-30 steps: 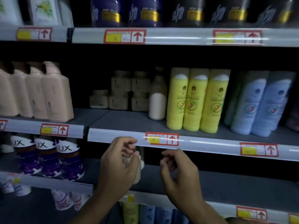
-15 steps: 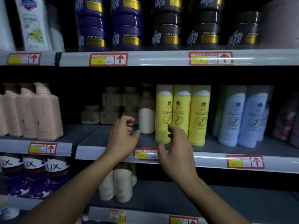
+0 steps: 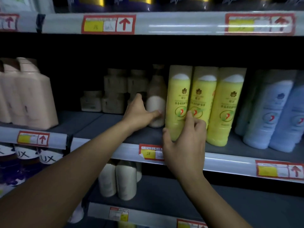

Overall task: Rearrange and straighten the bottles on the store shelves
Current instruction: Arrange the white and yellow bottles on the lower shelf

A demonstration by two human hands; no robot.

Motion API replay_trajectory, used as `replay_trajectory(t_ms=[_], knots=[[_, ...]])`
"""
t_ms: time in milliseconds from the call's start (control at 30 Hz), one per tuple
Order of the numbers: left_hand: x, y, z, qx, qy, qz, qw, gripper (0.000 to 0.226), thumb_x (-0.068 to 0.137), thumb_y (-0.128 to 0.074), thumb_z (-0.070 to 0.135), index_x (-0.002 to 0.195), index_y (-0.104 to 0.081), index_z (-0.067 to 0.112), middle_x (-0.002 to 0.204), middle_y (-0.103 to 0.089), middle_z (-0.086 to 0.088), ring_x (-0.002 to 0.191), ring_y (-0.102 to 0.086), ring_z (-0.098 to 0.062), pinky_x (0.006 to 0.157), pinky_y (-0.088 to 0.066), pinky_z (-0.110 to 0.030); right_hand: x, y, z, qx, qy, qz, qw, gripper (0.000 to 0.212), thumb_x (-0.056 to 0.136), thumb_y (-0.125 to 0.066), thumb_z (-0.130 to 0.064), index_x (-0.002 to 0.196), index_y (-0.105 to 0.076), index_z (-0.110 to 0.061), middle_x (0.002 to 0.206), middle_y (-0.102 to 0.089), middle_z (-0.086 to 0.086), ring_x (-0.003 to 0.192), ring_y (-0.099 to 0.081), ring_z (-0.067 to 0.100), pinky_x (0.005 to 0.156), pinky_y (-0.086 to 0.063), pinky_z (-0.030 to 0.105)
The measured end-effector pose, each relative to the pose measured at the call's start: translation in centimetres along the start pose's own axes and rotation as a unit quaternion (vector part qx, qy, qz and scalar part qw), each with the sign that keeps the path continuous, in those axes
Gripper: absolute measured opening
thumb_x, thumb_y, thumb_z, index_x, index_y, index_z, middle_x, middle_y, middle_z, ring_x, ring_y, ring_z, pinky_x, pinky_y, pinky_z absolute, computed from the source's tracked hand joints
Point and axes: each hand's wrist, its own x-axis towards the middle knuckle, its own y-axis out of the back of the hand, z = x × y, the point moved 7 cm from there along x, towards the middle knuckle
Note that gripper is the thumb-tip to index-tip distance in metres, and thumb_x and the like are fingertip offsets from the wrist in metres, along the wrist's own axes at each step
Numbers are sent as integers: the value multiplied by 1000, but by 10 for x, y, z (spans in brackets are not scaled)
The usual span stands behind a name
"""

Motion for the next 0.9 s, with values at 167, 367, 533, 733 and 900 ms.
replay_trajectory(t_ms=[167,367,533,733,900], knots=[[7,-12,-2,4,7,0,1000,68,76,-91,46,120,-49,14,123,-60,-5,114,-61,-27,95,-55,-43,-3,-7,-4,-39,8,10,999,79,92,-72,-38,158,-37,-13,134,-42,5,126,-47,25,86,-41,29],[5,-8,-4,-7,16,20,1000,79,63,-92,57,119,-58,12,121,-68,-8,110,-66,-27,92,-58,-46,-11,-5,-7,-65,7,50,997,72,90,-73,-33,153,-47,-11,144,-54,8,132,-51,27,91,-54,39],[-11,11,-9,-15,5,58,998,77,58,-97,55,116,-63,18,115,-71,0,103,-69,-20,87,-59,-38,-6,-7,-3,-51,-13,46,998,75,91,-73,-31,155,-42,-8,137,-50,10,126,-50,30,89,-52,39],[-29,36,-15,0,9,116,993,91,51,-97,59,121,-51,22,122,-62,2,109,-61,-18,84,-49,-33,-2,-7,-12,-89,-14,35,995,67,93,-70,-38,152,-46,-16,136,-52,6,119,-58,29,80,-50,38],[-38,39,-16,-17,8,114,993,92,60,-95,58,130,-48,20,120,-57,8,106,-57,-12,77,-43,-25,5,-9,-18,-125,-47,11,991,70,97,-63,-49,154,-34,-20,138,-63,6,115,-63,37,82,-46,43]])
